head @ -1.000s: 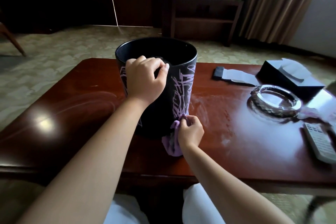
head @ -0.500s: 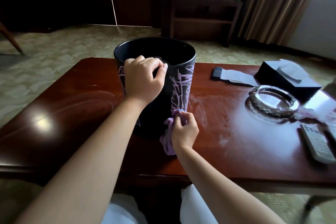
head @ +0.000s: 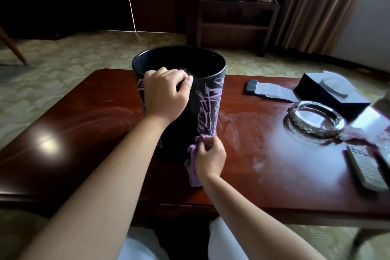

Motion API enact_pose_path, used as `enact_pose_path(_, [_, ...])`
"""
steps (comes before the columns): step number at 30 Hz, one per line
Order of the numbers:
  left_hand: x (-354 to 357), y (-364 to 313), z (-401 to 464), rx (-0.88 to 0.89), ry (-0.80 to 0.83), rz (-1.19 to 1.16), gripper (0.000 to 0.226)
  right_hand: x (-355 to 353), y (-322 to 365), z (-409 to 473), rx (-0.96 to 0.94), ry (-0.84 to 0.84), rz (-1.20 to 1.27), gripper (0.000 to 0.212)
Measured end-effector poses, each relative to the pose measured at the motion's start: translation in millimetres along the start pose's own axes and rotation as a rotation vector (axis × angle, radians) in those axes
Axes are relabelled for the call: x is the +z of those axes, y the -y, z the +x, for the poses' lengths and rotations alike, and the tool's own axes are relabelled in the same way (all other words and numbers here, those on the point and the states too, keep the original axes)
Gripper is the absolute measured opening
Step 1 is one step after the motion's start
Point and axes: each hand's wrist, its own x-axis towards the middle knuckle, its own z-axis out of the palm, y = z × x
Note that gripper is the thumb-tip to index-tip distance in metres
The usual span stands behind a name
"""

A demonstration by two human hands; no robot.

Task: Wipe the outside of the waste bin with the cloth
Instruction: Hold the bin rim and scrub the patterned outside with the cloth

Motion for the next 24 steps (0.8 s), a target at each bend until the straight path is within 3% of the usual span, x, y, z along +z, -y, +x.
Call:
enact_pose_path(6, [-1.1, -0.8, 1.9, -0.007, 0.011, -0.017, 0.038, 1.6, 10.7, 6.5, -0.229, -0.093, 0.033, 0.009])
enact_pose_path(15, [-0.7, -0.9, 2.0, 0.006, 0.012, -0.015, 0.036, -3.4, 19.6, 11.4, -0.374, -0.108, 0.005, 0.007])
enact_pose_path(19, [-1.0, 0.2, 2.3, -0.004, 0.021, -0.017, 0.035, -3.2, 2.8, 5.7, -0.322, -0.035, -0.091, 0.006])
enact_pose_path(24, [1.1, 2.7, 1.1, -0.01, 0.019, -0.006, 0.036, -3.7, 31.7, 16.7, -0.393, -0.137, 0.031, 0.007])
